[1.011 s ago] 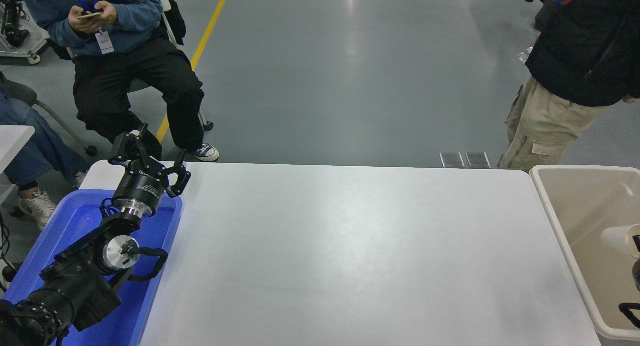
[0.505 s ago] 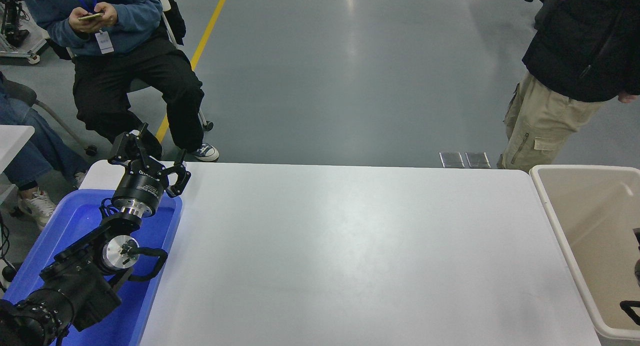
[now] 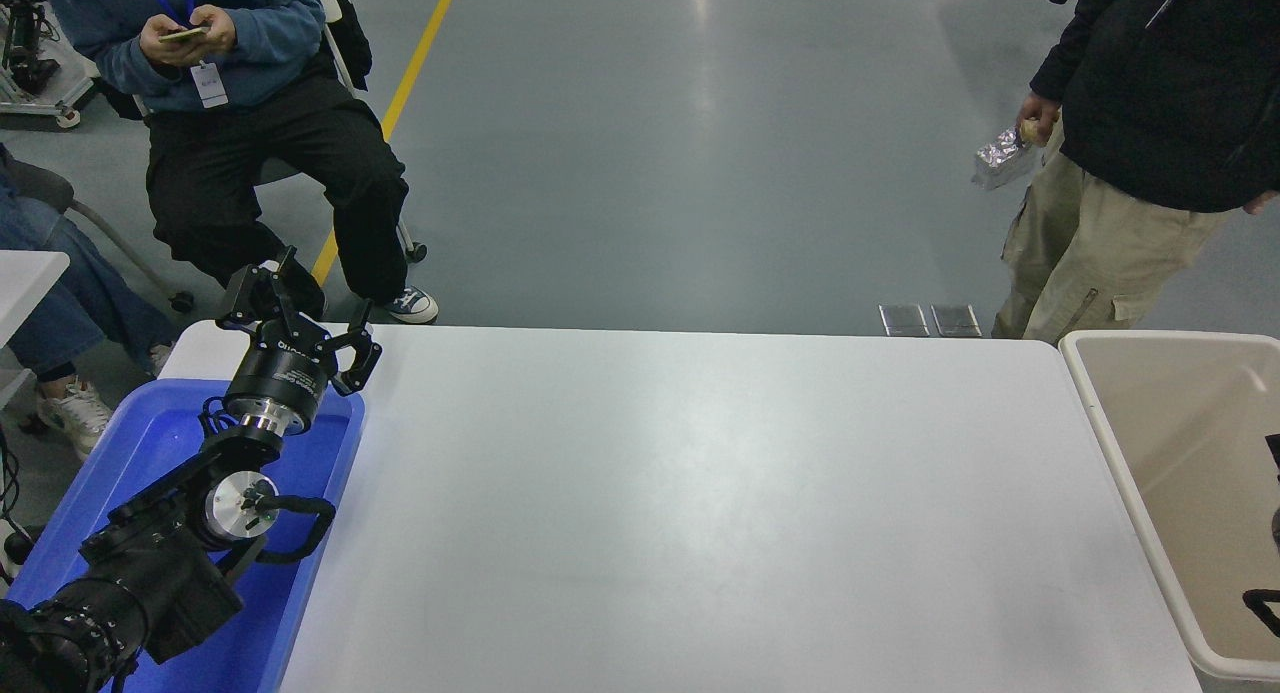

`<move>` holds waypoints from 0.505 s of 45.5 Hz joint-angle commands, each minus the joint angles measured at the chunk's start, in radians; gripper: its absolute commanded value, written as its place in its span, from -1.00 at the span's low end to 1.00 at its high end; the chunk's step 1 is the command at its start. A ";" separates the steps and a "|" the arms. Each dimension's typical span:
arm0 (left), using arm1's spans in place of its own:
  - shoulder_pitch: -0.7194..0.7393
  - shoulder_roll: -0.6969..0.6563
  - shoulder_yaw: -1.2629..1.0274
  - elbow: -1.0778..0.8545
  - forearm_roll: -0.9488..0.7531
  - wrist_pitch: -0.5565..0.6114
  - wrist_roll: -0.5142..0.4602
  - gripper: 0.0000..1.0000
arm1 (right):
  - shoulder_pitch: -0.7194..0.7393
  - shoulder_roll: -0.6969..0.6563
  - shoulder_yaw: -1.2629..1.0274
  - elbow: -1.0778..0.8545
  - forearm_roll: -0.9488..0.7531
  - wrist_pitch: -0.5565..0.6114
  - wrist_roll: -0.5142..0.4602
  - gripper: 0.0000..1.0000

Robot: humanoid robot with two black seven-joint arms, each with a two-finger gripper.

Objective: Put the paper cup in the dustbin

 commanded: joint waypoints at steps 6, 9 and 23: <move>0.000 0.000 0.000 0.000 0.000 0.000 0.000 1.00 | 0.056 -0.147 0.153 0.127 0.073 0.123 0.028 0.98; 0.000 0.000 0.000 0.000 0.000 0.000 0.000 1.00 | 0.056 -0.196 0.254 0.228 0.077 0.141 0.074 0.98; 0.000 0.000 0.000 0.000 0.000 0.000 0.000 1.00 | -0.040 -0.325 0.656 0.749 0.044 0.163 0.134 0.98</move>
